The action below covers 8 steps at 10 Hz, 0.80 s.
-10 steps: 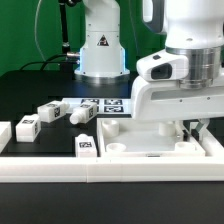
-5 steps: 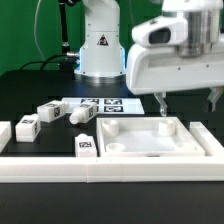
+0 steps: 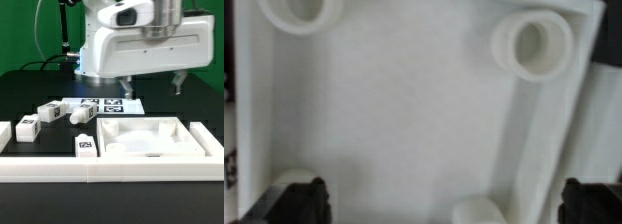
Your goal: Assemble one leg
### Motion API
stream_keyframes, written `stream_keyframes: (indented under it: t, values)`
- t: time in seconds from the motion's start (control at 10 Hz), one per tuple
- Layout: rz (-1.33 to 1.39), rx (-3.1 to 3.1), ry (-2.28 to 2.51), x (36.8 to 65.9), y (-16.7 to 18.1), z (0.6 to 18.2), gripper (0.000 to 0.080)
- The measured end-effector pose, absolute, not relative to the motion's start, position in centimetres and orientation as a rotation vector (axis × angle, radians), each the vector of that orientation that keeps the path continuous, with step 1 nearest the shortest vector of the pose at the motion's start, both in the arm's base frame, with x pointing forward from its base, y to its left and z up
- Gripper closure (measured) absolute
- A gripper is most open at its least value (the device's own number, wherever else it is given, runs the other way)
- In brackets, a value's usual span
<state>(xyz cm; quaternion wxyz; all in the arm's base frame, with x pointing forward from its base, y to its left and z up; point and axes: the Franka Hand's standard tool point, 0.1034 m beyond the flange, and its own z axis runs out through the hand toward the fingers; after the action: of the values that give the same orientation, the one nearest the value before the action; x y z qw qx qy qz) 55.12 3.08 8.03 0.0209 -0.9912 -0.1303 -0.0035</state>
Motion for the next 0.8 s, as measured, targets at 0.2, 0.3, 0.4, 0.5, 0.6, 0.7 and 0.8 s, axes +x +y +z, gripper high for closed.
stream_keyframes:
  t: [0.2, 0.3, 0.4, 0.5, 0.6, 0.7, 0.8]
  values:
    - [0.004, -3.069, -0.428, 54.9, 2.4, 7.5, 0.0150]
    - [0.004, -3.069, -0.434, 54.8, 2.5, 7.5, 0.0150]
    - [0.008, -3.067, -0.439, 54.8, 2.3, 7.3, 0.0150]
    - [0.022, -3.051, -0.461, 54.5, 0.6, 6.7, 0.0150]
    - [0.037, -3.064, -0.409, 54.1, -1.9, 6.5, 0.0150]
    - [0.041, -3.073, -0.382, 53.8, -3.2, 6.5, 0.0150]
    - [0.037, -3.082, -0.369, 53.4, -4.2, 6.3, 0.0150]
